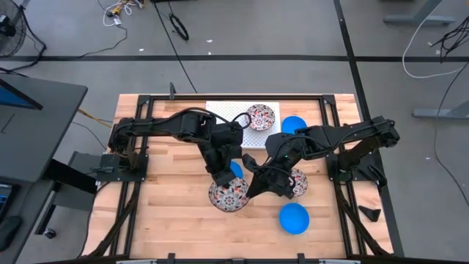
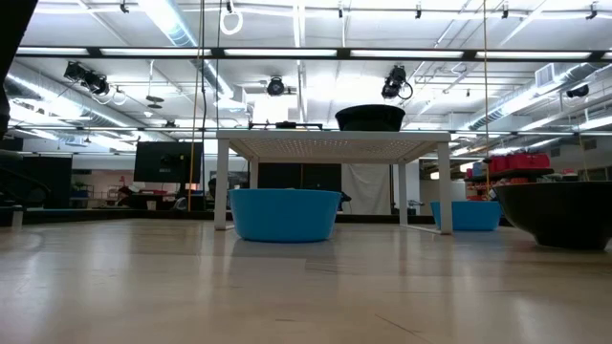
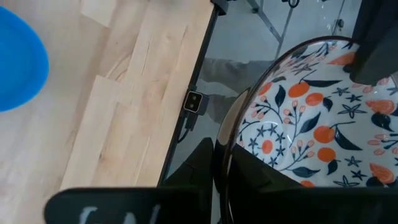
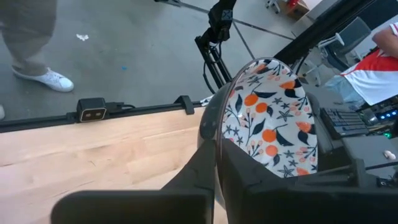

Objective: Pick & Place Mini bowls
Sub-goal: Stack the left white patterned bowl on top of the other white patterned bowl on the shelf

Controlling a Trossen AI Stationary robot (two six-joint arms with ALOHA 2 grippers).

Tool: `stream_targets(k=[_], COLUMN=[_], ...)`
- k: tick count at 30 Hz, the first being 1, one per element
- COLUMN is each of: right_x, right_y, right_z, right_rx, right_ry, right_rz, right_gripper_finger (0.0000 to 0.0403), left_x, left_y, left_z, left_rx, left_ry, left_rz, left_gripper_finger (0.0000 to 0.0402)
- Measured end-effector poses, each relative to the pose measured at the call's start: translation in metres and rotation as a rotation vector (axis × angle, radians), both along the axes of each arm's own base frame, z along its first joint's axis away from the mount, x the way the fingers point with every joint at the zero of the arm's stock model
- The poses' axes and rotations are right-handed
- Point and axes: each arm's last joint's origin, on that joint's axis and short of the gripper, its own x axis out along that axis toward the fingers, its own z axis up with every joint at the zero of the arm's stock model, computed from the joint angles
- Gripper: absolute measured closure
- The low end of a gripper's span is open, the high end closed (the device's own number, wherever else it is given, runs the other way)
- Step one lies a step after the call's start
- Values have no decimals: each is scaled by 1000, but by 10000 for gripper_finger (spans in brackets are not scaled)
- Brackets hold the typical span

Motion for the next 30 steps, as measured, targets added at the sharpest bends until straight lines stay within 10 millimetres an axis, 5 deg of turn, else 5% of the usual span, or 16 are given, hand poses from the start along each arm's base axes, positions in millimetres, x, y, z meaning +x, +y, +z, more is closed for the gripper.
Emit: stream_targets(k=[18, 30], right_x=[-1, -2], right_y=[-3, -4], right_z=[-4, -5], right_rx=[-18, -24], right_ry=[40, 61], right_rz=[-14, -24], right_gripper_finger=[394, 394], left_x=[0, 0], left_y=[1, 1], left_z=[0, -1], left_rx=[7, 31], left_ry=[4, 12], left_rz=[14, 28], left_gripper_finger=[339, 270])
